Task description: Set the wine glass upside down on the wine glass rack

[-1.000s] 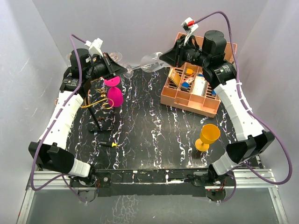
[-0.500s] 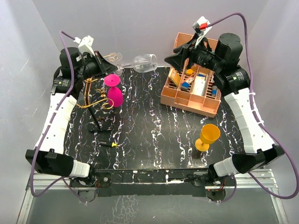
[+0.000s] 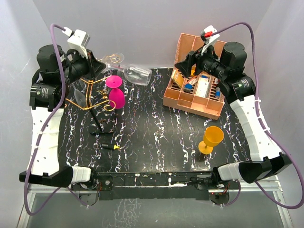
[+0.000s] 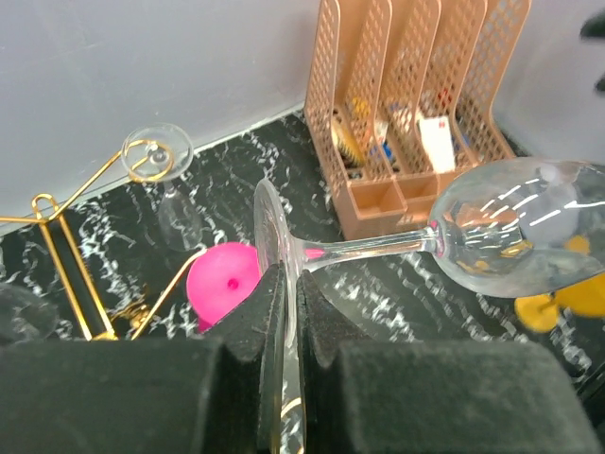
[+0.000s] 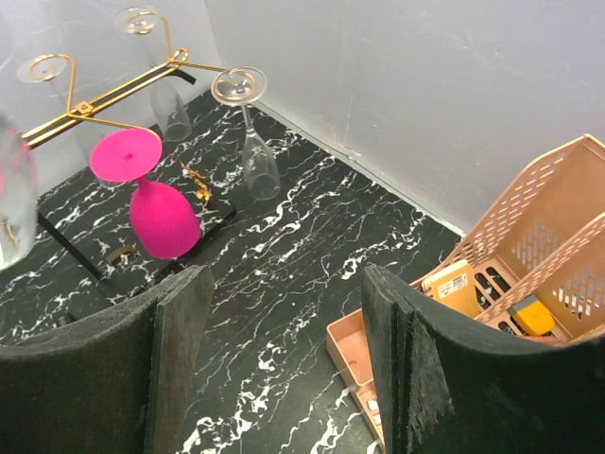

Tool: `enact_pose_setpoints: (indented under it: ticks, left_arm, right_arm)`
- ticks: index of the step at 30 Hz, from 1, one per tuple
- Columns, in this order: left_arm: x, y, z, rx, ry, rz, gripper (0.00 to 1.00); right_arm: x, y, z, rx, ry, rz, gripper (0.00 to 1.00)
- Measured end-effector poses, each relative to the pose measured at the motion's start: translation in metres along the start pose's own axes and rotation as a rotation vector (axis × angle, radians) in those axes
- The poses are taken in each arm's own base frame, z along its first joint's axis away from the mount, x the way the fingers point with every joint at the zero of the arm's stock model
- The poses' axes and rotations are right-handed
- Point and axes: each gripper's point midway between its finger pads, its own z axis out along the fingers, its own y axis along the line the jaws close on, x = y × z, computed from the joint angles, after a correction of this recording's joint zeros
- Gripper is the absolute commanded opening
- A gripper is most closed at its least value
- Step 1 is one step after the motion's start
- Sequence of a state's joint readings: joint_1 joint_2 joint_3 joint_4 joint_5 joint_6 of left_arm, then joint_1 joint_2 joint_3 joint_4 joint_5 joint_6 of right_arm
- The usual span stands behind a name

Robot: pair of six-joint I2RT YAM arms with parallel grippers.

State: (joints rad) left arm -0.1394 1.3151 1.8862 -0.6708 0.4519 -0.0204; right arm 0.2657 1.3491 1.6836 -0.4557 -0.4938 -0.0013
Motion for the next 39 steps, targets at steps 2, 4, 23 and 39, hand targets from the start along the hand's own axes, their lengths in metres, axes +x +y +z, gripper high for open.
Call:
enact_pose_setpoints:
  ticks: [2, 4, 23, 39]
  left_arm:
    - [0.007, -0.002, -0.01, 0.001, 0.028, 0.056, 0.0]
    - [0.014, -0.005, -0.02, 0.008, 0.051, 0.109, 0.0]
    - [0.059, -0.013, -0.139, -0.085, 0.202, 0.571, 0.0]
    - [0.106, 0.056, -0.187, -0.393, 0.512, 0.664, 0.0]
  right_arm:
    - [0.002, -0.002, 0.0, 0.012, 0.004, -0.006, 0.7]
    - [0.003, -0.004, -0.001, 0.022, 0.006, -0.014, 0.7]
    - [0.004, -0.001, -0.01, 0.018, 0.001, -0.034, 0.7]
    - [0.011, 0.002, -0.008, -0.009, 0.024, -0.037, 0.71]
